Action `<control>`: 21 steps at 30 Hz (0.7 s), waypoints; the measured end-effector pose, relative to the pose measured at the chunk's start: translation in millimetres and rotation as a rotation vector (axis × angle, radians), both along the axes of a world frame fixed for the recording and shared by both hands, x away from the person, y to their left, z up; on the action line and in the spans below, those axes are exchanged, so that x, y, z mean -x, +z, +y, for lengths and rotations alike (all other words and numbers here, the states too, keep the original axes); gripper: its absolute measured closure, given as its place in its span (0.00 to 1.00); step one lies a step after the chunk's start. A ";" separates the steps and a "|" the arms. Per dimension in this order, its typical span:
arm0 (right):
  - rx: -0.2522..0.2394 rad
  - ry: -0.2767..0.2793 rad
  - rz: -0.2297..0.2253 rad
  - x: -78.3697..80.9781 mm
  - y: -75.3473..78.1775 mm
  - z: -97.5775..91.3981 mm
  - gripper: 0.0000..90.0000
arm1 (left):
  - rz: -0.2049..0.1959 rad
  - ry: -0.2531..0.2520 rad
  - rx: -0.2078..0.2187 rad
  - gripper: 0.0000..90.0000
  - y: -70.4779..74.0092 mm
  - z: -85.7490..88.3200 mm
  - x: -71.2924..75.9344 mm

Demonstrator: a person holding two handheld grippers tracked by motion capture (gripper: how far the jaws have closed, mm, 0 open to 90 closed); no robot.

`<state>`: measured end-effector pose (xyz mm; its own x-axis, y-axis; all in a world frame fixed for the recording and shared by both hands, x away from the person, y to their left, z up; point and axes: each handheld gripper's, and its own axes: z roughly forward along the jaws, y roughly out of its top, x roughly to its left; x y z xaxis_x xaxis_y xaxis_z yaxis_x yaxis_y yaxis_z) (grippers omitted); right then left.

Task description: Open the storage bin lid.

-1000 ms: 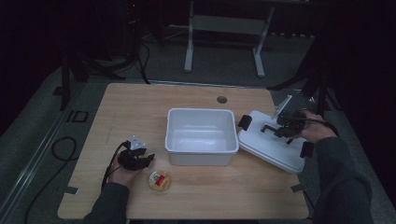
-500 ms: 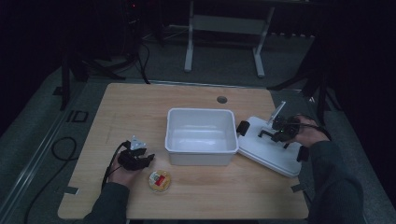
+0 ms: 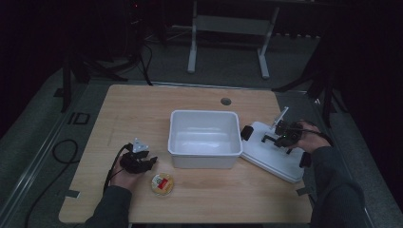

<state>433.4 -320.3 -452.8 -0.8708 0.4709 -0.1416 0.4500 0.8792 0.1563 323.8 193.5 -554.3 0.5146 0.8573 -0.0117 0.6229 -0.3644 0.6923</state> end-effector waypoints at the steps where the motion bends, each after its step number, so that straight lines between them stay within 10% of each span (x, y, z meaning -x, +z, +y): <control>1: 0.002 -0.002 0.000 0.1 -1.0 0.0 0.93 | 0.000 0.000 0.000 0.60 0.0 0.0 0.0; 21: 0.005 -0.007 0.016 0.5 -14.8 0.6 0.93 | 0.000 0.000 0.000 0.60 0.0 0.0 0.0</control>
